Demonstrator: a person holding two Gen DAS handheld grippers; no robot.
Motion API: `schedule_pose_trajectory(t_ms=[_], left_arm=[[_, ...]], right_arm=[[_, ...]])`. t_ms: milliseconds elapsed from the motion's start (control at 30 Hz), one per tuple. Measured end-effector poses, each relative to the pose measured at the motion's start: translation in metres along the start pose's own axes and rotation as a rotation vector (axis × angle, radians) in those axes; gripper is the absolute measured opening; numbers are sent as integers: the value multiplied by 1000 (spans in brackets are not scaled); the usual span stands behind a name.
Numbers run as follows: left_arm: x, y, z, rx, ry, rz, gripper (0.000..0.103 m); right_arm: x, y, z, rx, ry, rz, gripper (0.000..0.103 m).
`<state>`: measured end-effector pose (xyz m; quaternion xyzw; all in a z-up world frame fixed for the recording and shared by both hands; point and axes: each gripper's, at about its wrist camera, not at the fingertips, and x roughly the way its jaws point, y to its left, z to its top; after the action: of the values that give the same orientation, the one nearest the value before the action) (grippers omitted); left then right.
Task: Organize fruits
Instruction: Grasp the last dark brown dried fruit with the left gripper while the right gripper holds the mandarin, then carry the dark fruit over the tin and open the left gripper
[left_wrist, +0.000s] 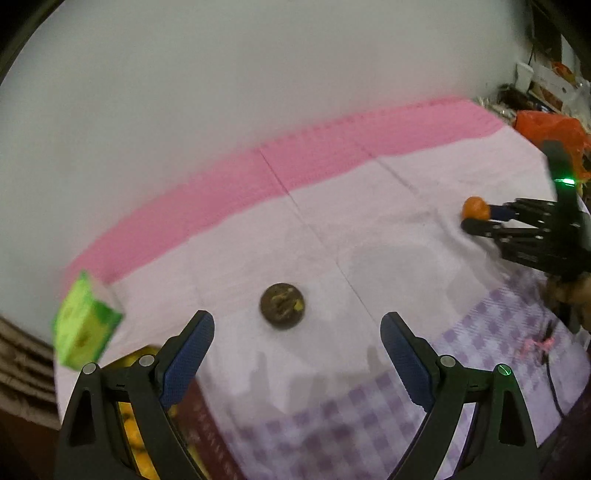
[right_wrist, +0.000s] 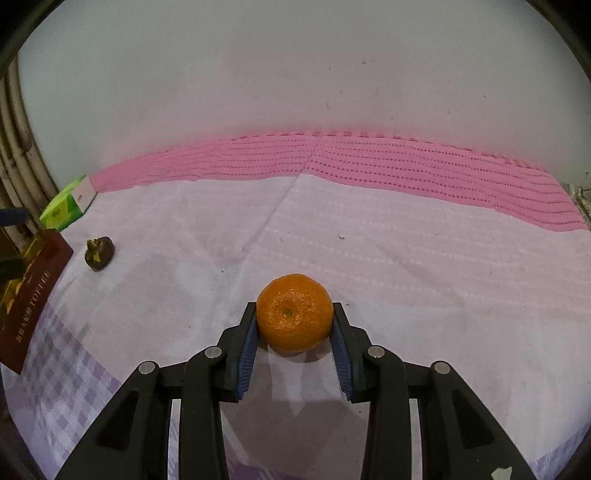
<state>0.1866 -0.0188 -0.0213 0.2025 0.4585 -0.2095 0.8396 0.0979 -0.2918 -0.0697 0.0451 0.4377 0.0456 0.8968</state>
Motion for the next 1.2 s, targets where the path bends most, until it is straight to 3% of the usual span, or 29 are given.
schedule_pose_trajectory(t_ms=[100, 233, 300, 367, 433, 567, 667, 900, 1200], left_arm=[[30, 11, 8, -20, 52, -32, 91], [57, 12, 11, 24, 89, -19, 89], [72, 14, 11, 33, 118, -25, 81], [87, 17, 9, 19, 165, -60, 58], [90, 25, 8, -47, 156, -118, 43], [87, 28, 3, -158, 163, -113, 43], [63, 24, -6, -269, 119, -155, 43], [-15, 4, -36, -407, 10, -142, 43], [-96, 23, -121, -558, -53, -33, 43]], right_arm=[[4, -3, 1, 6, 12, 11, 34], [8, -4, 3, 13, 27, 38, 34], [7, -5, 3, 20, 26, 47, 34], [6, -7, 2, 27, 25, 56, 35], [6, -8, 2, 34, 26, 63, 35], [5, -9, 1, 40, 25, 69, 35], [5, -9, 1, 40, 26, 68, 35], [5, -8, 2, 37, 28, 60, 35], [8, -3, 3, 15, 33, 37, 35]])
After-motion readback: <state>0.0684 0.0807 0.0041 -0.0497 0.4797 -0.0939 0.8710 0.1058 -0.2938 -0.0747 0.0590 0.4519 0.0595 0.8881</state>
